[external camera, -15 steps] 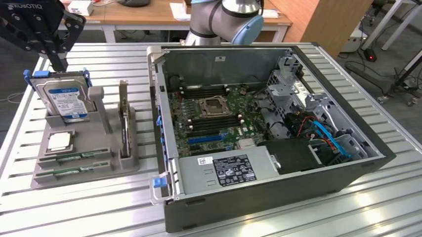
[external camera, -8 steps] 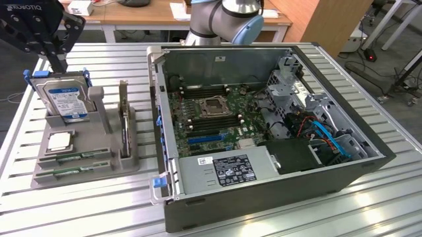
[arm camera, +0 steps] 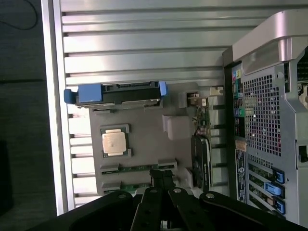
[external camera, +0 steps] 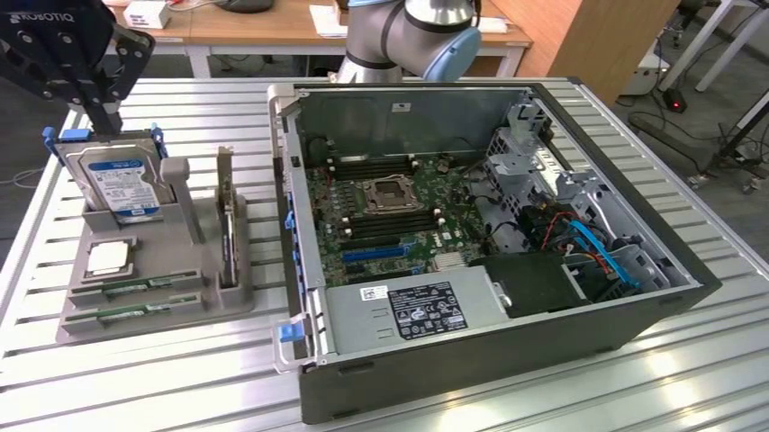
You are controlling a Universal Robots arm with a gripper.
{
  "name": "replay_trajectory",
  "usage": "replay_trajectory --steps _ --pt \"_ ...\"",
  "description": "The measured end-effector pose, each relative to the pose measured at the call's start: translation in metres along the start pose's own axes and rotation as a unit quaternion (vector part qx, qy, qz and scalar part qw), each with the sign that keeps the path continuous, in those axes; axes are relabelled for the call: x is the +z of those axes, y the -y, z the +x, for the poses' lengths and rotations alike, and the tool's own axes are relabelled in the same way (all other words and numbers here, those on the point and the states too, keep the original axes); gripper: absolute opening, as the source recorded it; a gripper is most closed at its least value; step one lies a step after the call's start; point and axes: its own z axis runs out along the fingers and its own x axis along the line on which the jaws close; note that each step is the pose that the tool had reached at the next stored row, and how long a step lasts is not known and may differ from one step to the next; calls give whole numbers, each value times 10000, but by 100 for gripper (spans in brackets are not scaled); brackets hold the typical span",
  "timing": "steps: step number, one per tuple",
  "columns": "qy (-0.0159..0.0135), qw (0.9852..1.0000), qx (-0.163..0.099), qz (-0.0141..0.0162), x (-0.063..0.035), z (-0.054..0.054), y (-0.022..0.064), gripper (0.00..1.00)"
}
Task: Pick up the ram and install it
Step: 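Reach for the ram, then pick up the ram and move it above insertion slot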
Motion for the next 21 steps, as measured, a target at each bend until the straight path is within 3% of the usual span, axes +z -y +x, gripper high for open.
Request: replay_trajectory --steps 10,21 --pt "0 10000 0 0 -3 -2 68 9" --pt "0 10000 0 0 -3 -2 71 9"
